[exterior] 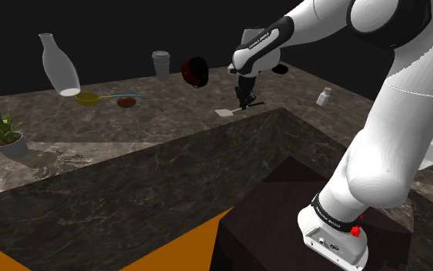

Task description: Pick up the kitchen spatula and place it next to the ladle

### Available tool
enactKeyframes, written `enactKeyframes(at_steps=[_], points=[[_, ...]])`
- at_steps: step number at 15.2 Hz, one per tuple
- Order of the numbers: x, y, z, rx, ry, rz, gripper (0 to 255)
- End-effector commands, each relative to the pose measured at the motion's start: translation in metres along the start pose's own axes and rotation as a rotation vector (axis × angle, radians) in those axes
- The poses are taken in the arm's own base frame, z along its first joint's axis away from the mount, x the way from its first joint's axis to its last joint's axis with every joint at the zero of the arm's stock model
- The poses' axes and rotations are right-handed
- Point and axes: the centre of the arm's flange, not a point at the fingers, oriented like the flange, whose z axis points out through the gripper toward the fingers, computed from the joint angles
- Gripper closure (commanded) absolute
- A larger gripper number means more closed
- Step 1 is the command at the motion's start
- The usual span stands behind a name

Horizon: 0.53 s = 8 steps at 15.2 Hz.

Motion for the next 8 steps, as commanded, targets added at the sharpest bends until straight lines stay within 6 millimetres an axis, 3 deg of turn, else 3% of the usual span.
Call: enactKeyframes(at_steps=[1, 8], points=[[0.000, 0.000, 0.000, 0.000, 0.000, 0.000, 255], [-0.002, 0.000, -0.032, 0.000, 0.000, 0.000, 255]])
